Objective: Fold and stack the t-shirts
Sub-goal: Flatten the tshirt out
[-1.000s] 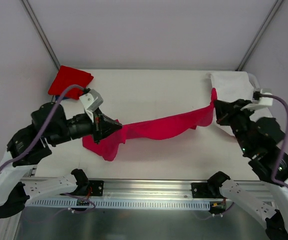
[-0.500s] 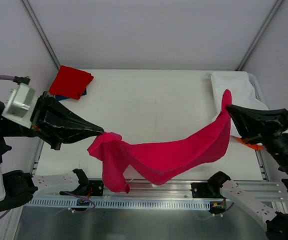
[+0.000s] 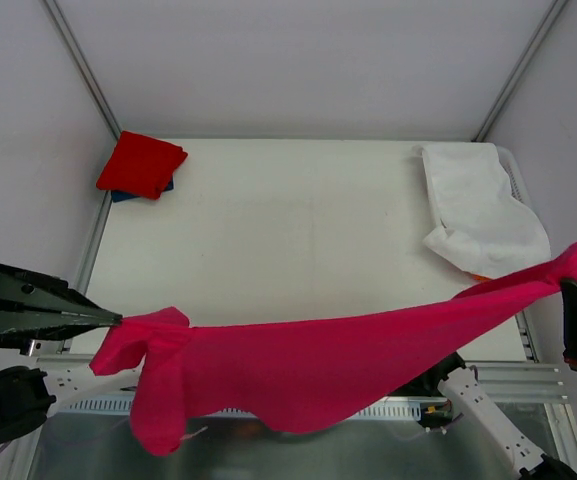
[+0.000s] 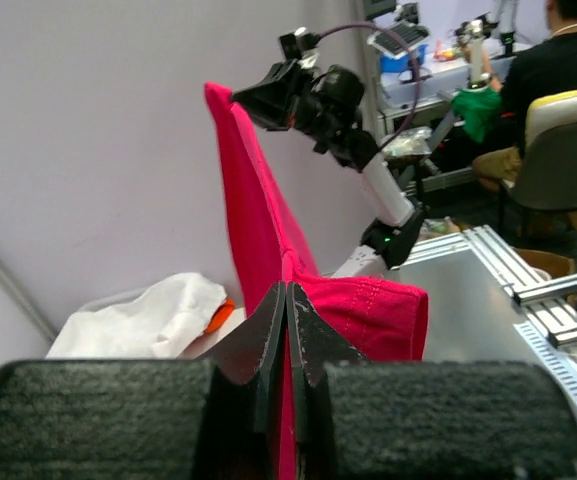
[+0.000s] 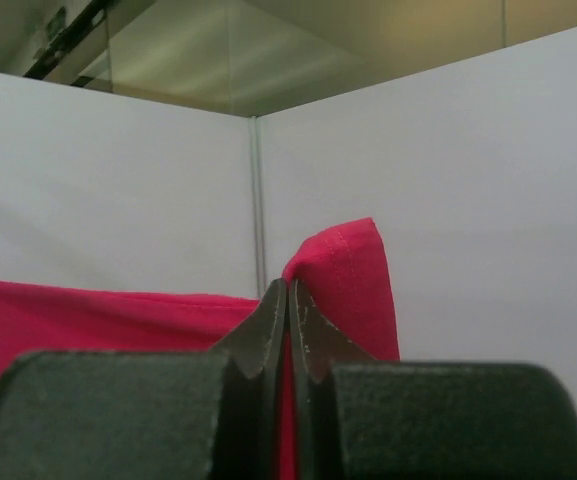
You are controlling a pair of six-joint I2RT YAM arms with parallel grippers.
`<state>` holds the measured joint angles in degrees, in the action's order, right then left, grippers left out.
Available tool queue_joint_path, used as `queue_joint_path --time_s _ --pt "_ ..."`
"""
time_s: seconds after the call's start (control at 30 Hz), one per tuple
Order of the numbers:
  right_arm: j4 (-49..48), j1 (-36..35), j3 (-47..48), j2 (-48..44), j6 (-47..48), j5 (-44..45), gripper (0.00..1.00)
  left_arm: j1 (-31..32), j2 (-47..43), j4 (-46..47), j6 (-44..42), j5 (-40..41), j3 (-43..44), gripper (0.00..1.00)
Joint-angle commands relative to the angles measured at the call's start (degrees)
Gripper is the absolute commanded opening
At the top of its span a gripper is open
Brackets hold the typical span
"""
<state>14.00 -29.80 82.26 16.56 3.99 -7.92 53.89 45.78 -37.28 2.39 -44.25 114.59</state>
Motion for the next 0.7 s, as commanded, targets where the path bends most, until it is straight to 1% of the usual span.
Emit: queue_joint_path --time_s 0.0,0.03,0.07,0.13,0.17,0.3,0.33,0.37,0.43,0.47,0.5,0.53,0.6,0.63,0.67 --pt "-1.96 2.11 -1.66 1.81 1.46 7.39 0.01 -0.80 -0.51 5.37 -3.97 7.32 -5.50 0.00" --pt "-0.48 2.55 -2.01 3.12 1.20 9.83 0.01 -0.80 -0.60 5.81 -4.24 10.64 -7.25 0.00" --pt "0.58 2.99 -2.36 3.83 0.94 10.90 0.01 -0.80 -0.52 6.51 -4.67 12.68 -11.01 0.00" --pt "2.16 3.26 -4.99 5.67 -0.29 13.97 0.01 -0.80 -0.25 8.53 -4.94 16.72 -15.60 0.00" --pt "2.43 3.26 -6.31 6.29 -0.56 15.38 0.01 -0.80 0.10 9.58 -5.20 20.31 -19.97 0.00" --pt "2.61 3.26 -15.34 9.71 -1.70 23.90 0.01 -0.80 3.51 16.16 -5.03 28.85 -29.58 0.00" --pt "2.70 3.26 -16.77 10.68 -1.79 27.40 0.01 -0.80 4.22 17.49 -4.94 30.87 -31.60 0.00" --pt "2.35 3.26 -18.43 12.78 -1.88 29.52 0.01 -0.80 5.71 18.89 -5.38 35.07 -35.27 0.00" --pt "1.56 3.26 -22.73 15.07 -2.93 35.05 0.01 -1.24 7.56 22.85 -6.43 39.13 -40.28 0.00" --pt "0.51 3.26 -24.32 17.69 -3.11 36.73 0.01 -1.85 10.01 23.99 -6.61 40.37 -41.80 0.00" --pt "-0.89 3.26 -26.77 19.11 -3.63 39.27 0.00 -4.03 11.34 26.09 -6.44 41.43 -42.94 0.00" --pt "-1.77 3.26 -27.84 20.69 -3.72 40.17 0.00 -5.71 14.13 27.25 -5.48 40.91 -45.39 0.00" --pt "-4.15 3.26 -29.52 26.05 -3.64 42.80 0.01 -9.22 16.78 29.44 -4.16 37.32 -48.04 0.00" --pt "-4.42 3.26 -29.96 27.90 -3.90 43.95 0.01 -12.46 19.32 32.67 -3.63 36.17 -50.75 0.00" --pt "-5.12 3.35 -30.22 31.92 -3.81 44.65 0.01 -13.54 21.09 33.84 -3.71 35.64 -51.73 0.00"
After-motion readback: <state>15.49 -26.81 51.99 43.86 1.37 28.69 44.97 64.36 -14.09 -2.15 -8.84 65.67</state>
